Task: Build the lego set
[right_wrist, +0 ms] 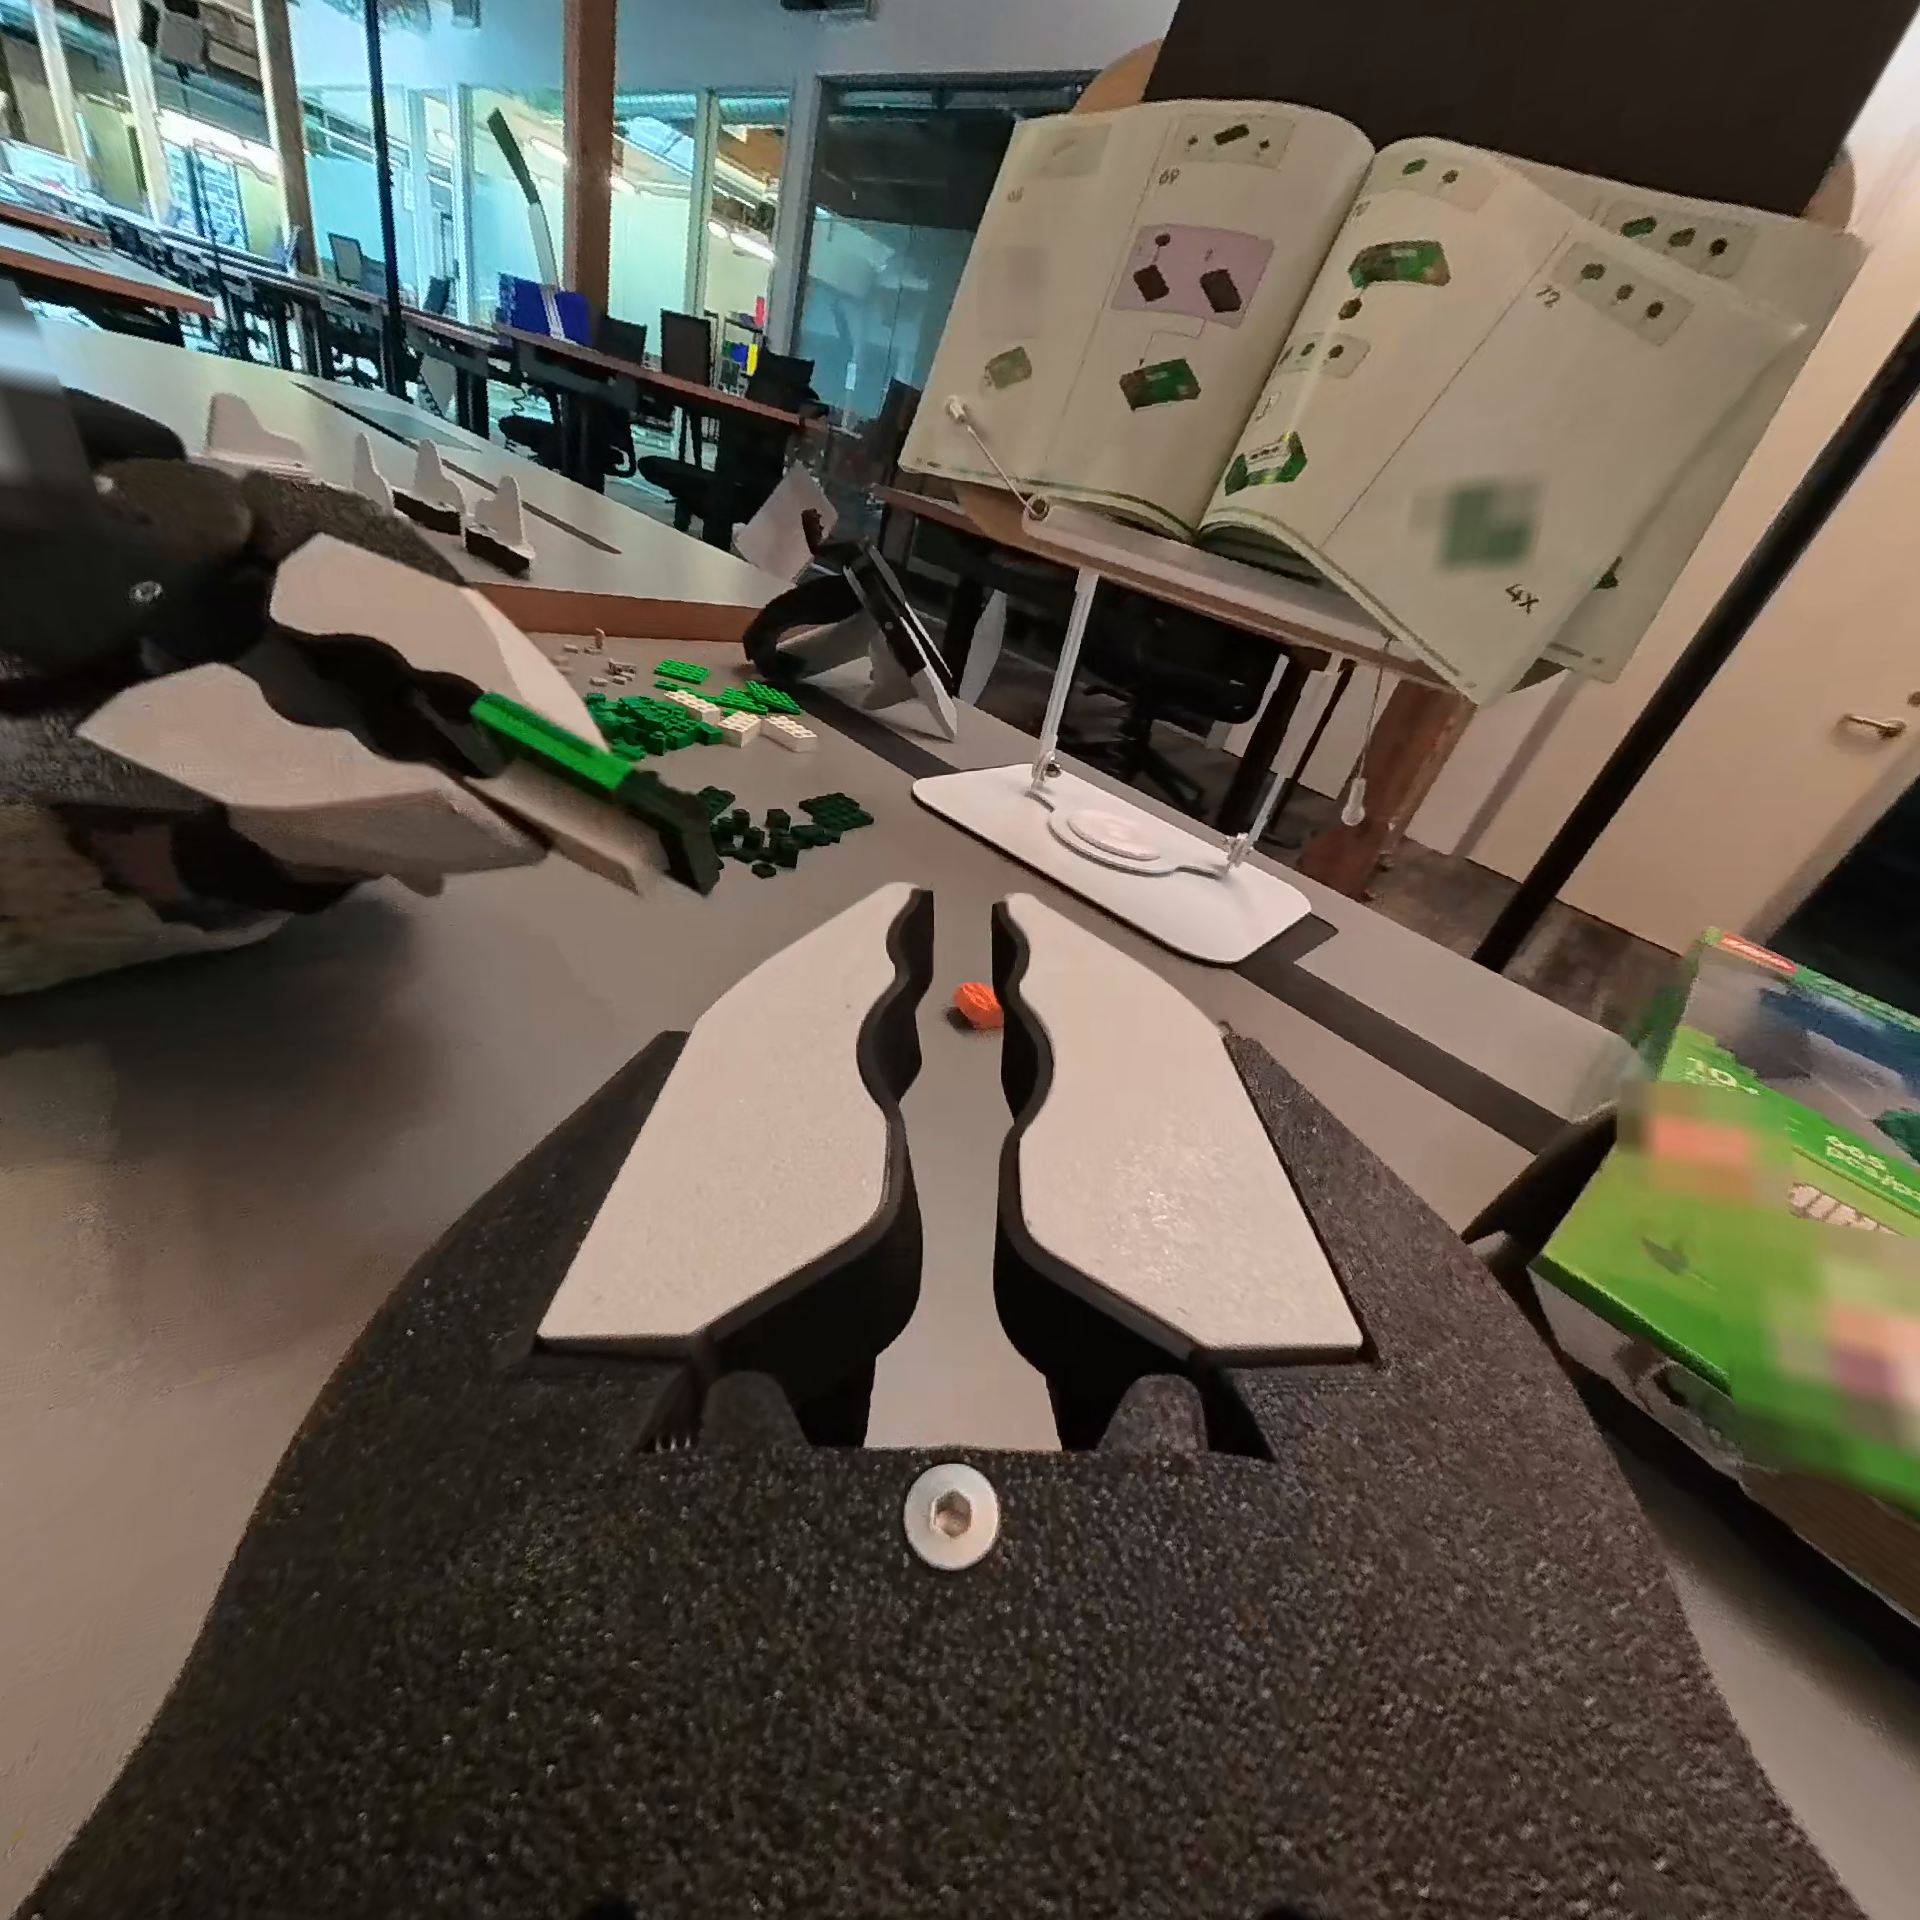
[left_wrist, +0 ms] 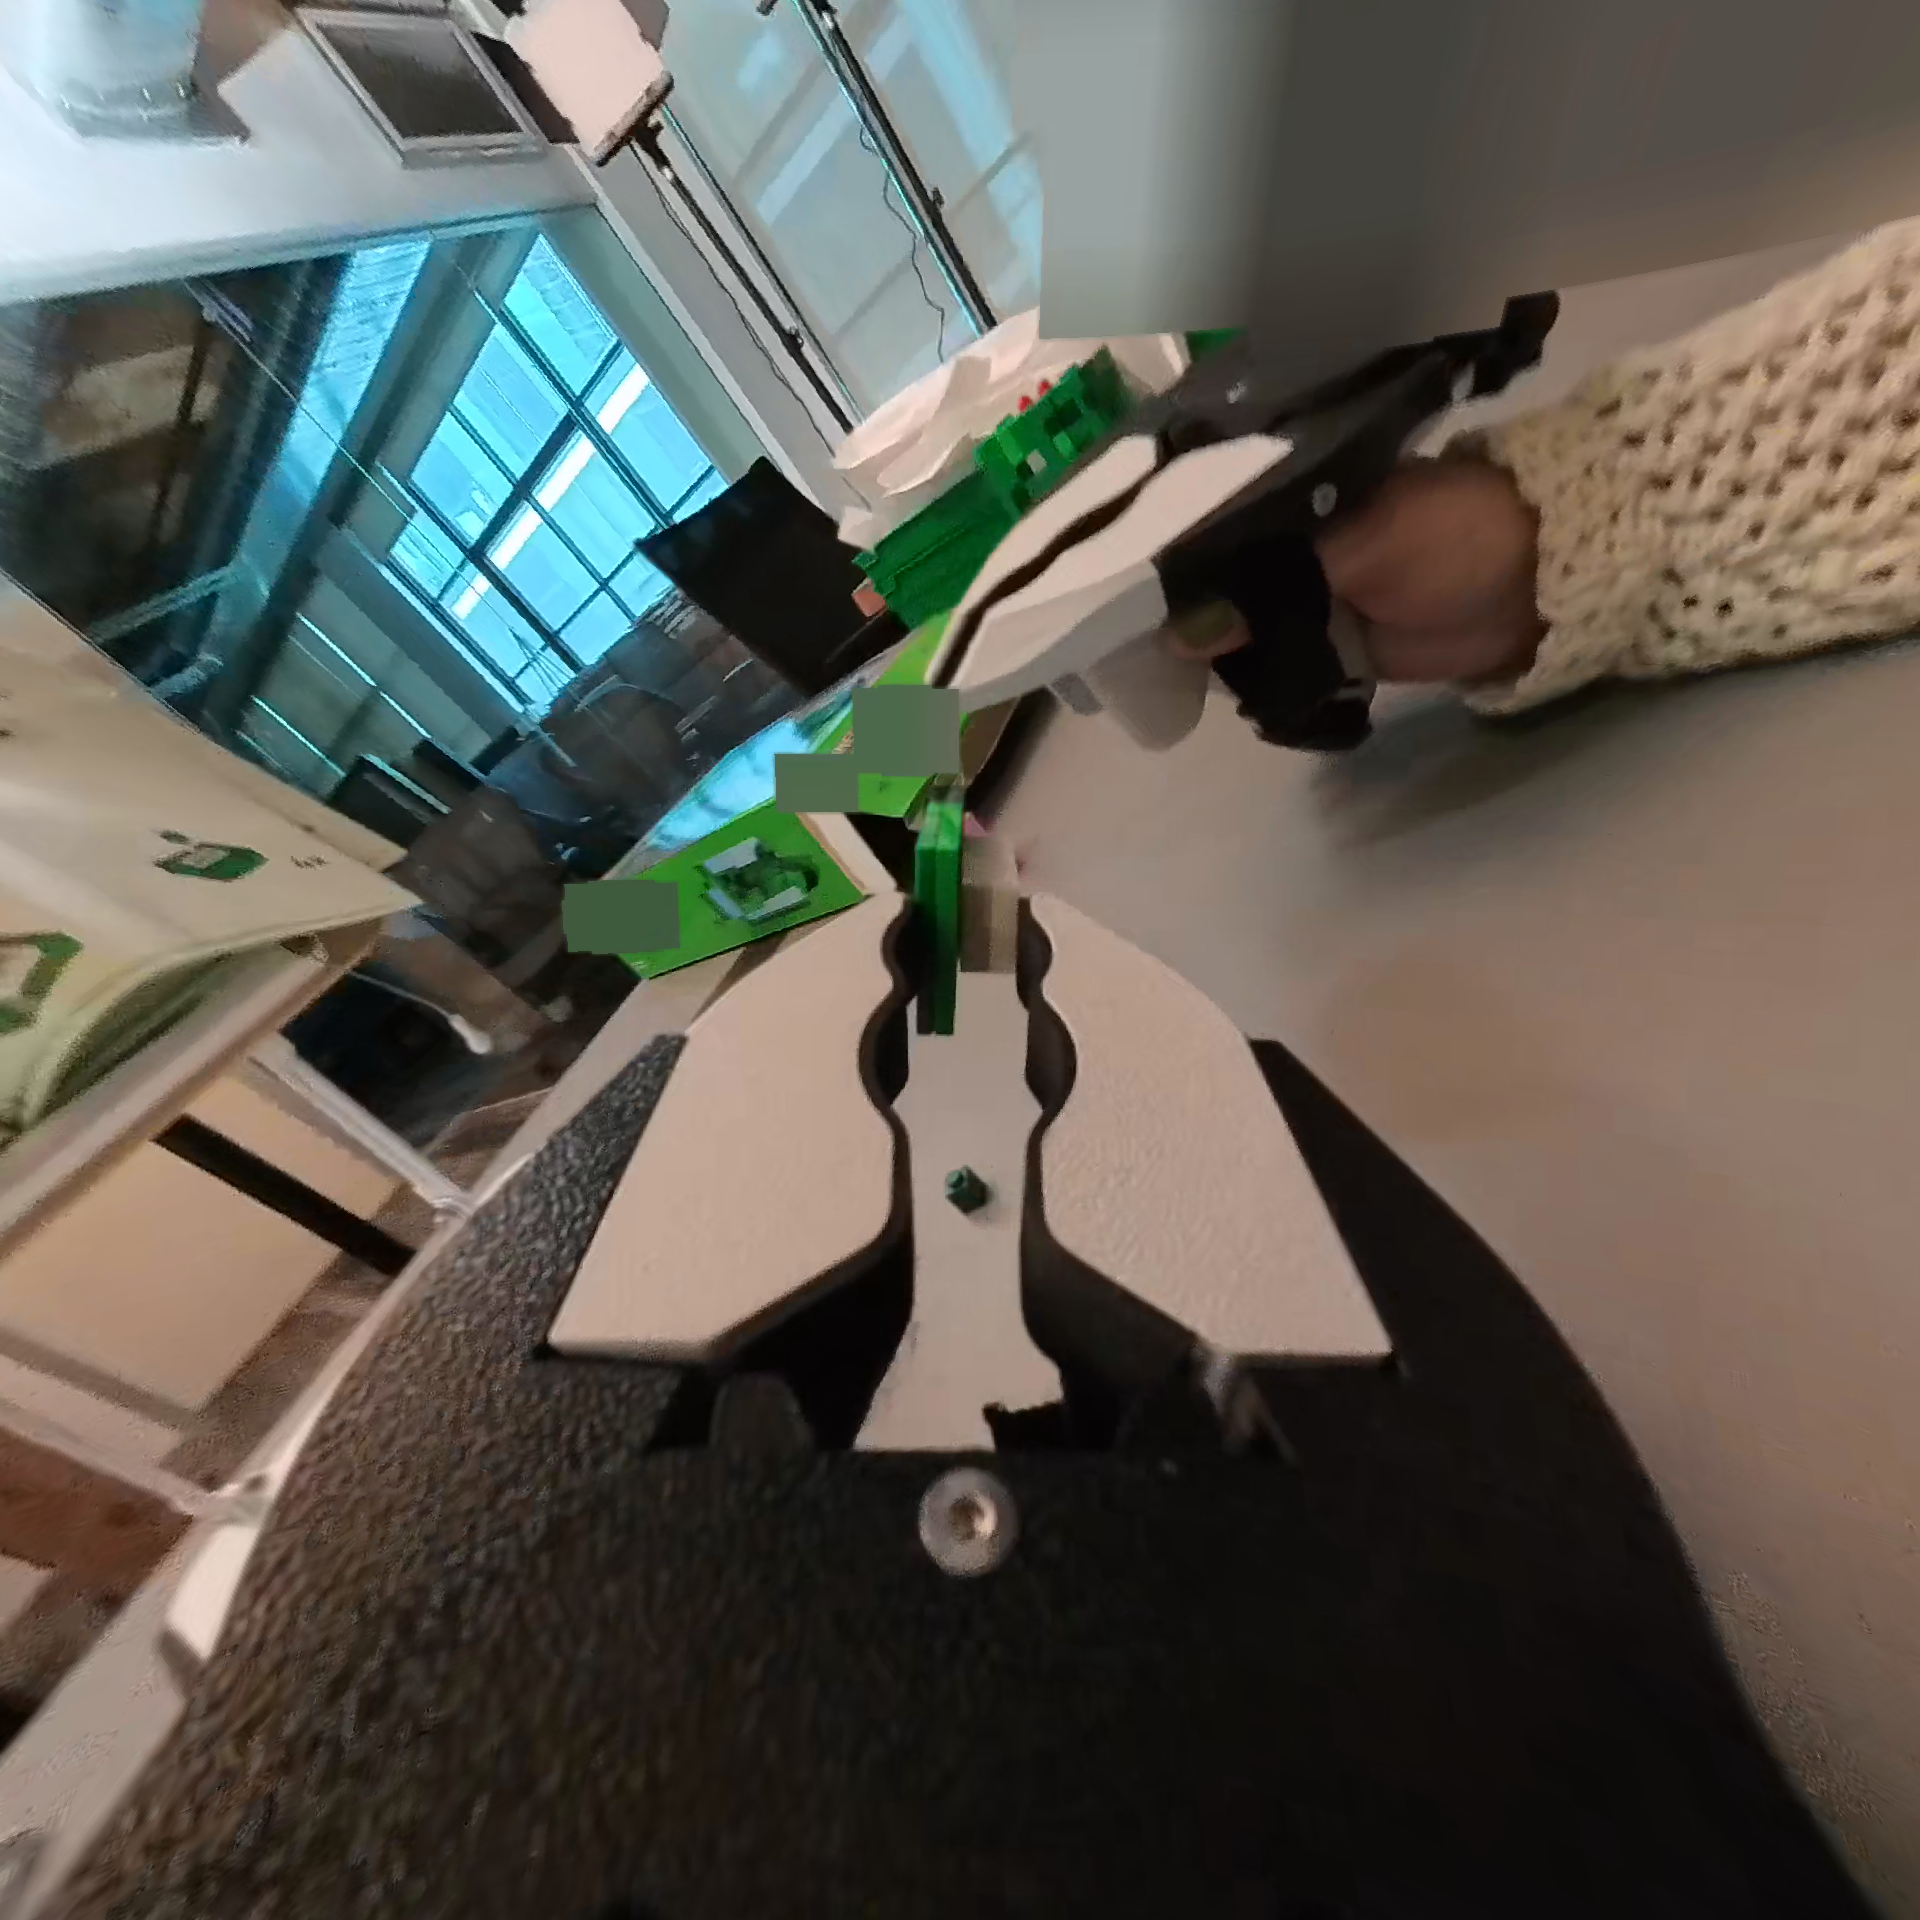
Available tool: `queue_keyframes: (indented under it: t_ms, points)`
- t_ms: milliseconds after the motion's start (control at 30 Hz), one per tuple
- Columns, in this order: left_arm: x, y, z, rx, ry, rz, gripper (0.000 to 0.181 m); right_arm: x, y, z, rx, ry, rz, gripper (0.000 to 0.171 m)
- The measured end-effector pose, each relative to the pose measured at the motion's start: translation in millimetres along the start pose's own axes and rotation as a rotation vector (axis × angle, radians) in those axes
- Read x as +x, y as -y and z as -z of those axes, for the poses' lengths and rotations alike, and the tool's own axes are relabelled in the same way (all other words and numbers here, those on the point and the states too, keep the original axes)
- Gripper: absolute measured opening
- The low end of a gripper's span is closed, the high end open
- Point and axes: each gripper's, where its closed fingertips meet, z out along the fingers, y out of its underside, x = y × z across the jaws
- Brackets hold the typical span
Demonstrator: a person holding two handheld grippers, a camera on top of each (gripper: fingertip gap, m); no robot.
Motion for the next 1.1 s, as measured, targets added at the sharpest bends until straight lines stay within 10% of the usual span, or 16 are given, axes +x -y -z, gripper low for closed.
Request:
queue_keyframes:
  t_ms: [1100]
  points:
    - [-9.7,-7.9,2.0,0.021,-0.029,0.260,0.017,-7.0,-27.4,-14.9,-0.126,-0.051,0.185,0.007]
